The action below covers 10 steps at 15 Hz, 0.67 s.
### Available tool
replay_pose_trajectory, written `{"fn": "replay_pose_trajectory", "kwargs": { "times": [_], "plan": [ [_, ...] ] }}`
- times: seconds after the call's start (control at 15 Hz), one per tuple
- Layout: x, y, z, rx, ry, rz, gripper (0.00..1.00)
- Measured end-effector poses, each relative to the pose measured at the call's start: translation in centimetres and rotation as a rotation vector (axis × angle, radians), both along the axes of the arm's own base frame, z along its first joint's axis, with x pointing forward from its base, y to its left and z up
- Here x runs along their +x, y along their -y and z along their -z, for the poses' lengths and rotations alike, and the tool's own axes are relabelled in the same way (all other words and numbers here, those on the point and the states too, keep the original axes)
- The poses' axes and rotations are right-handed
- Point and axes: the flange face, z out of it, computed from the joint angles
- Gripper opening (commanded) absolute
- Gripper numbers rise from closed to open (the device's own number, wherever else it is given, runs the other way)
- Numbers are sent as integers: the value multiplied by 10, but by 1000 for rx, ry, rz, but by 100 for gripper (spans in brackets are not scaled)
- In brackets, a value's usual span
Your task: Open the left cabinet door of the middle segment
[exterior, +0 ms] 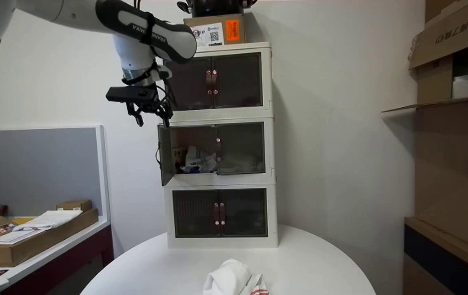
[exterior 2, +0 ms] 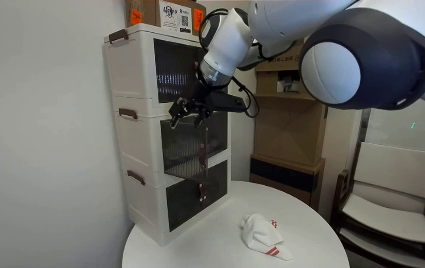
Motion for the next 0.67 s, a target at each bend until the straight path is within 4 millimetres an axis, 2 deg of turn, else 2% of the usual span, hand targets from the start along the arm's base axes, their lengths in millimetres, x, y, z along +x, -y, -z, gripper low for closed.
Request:
{"fn": "replay_pose_trajectory", "kwargs": {
  "times": [0.67],
  "plan": [
    [-2,-39,2,69,-9,-53,100]
  ]
}}
